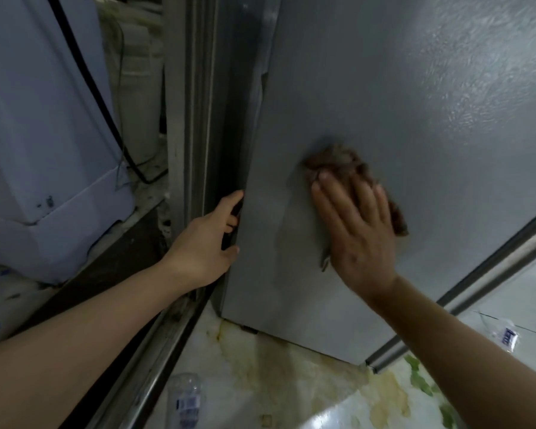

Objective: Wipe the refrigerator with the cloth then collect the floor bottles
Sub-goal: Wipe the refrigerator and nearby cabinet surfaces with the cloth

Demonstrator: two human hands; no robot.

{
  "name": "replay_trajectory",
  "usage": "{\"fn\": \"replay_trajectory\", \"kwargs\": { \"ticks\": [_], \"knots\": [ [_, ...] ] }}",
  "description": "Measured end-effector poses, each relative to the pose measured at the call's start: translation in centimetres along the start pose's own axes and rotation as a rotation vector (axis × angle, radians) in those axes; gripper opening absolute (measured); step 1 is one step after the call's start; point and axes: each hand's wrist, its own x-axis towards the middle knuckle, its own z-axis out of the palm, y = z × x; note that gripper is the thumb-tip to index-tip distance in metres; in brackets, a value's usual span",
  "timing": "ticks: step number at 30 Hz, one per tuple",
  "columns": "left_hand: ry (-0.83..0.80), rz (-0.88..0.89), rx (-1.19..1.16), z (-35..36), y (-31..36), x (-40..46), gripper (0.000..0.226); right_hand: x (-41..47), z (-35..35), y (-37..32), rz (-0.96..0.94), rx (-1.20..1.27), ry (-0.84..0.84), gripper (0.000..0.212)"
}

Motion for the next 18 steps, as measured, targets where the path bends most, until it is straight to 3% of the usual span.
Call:
{"fn": "replay_trajectory", "kwargs": {
  "ticks": [4, 7, 9, 14, 16, 18],
  "knots": [
    [-0.071, -0.019, -0.031, -0.4, -0.7, -0.1, 0.092, -3.1, 1.6, -3.3, -0.314, -0.077, -0.290, 0.050],
    [-0.136, -0.030, -0.044, -1.1, -0.9, -0.1, 0.089, -2.3, 0.9, -3.8, -0.438, -0.145, -0.427, 0.052],
    [-0.145, -0.021, -0.024, -1.5, -1.0, 0.0, 0.085, -0.7, 0.1, -2.9, -0.432, -0.168, -0.387, 0.052],
    [-0.018, -0.060, -0.026, -1.6, -2.0, -0.4, 0.077, 6.7, 0.0, -2.0, -0.059, -0.089, 0.024, 0.045],
    [-0.007, -0.074, -0.036, -1.7, -2.7, -0.8, 0.074, 7.2, 1.0, -2.9, -0.035, -0.051, 0.066, 0.045],
    [0.002, -0.082, -0.026, -1.9, -3.4, -1.2, 0.070, 5.4, 2.1, -4.1, -0.110, -0.043, -0.004, 0.046]
  ]
}}
